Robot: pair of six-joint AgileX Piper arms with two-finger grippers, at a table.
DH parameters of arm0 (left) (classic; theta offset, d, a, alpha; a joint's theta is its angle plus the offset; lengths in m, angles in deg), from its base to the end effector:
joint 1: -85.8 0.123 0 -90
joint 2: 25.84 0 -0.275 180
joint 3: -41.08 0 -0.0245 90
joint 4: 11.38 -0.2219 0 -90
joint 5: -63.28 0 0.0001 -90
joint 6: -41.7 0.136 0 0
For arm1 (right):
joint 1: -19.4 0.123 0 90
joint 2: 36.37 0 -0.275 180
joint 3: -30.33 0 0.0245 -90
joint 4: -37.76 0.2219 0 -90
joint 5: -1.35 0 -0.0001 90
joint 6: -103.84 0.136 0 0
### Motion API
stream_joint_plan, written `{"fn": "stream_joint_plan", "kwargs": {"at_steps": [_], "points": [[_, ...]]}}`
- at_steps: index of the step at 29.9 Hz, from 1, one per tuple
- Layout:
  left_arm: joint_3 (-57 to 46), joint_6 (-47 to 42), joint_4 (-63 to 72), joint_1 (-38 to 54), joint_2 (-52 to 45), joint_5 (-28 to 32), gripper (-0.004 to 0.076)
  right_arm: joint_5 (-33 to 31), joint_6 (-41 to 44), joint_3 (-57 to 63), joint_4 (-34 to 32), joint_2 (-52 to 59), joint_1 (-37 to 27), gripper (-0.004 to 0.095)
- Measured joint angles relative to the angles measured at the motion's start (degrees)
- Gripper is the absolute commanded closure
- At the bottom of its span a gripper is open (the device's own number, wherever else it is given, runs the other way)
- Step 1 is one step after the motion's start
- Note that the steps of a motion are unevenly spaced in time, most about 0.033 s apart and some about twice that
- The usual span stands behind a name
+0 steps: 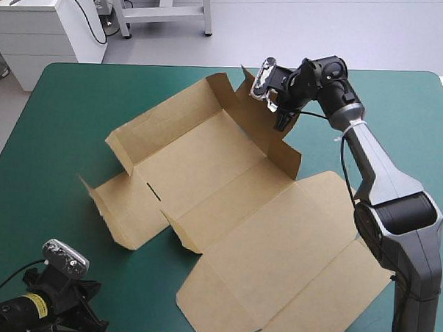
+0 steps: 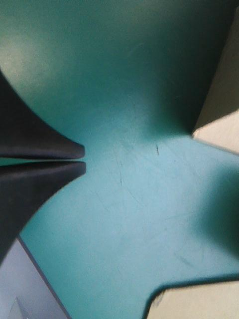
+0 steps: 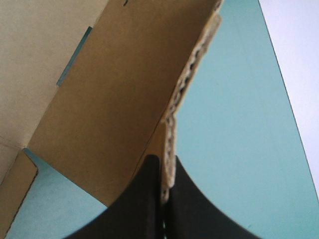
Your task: Fold the box
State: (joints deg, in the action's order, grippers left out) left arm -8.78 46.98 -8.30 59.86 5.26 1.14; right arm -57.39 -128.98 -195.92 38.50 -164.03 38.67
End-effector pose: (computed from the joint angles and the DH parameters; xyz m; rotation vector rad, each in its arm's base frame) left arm 0.0524 -0.0327 0.2155 0.6640 2.4196 -0.2191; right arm 0.4440 0.1568 0.2936 -1.4455 1.9919 -0.2416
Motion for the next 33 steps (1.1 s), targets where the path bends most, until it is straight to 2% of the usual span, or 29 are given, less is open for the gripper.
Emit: {"fn": "stream_joint_plan", "kwargs": {"at_steps": [12,26,33], "points": [[0.0,0.0,0.0,0.0,0.0,0.0,0.0731,4.09,-2.45,0.0,-0.14,0.0,6.35,0.0928],[0.0,0.0,0.0,0.0,0.0,0.0,0.0731,4.43,-2.74,-0.08,-1.29,0.0,11.7,0.0929],[0.0,0.0,0.0,0.0,0.0,0.0,0.0731,8.42,-4.8,-0.08,-1.15,0.0,15.61,0.0929]]}}
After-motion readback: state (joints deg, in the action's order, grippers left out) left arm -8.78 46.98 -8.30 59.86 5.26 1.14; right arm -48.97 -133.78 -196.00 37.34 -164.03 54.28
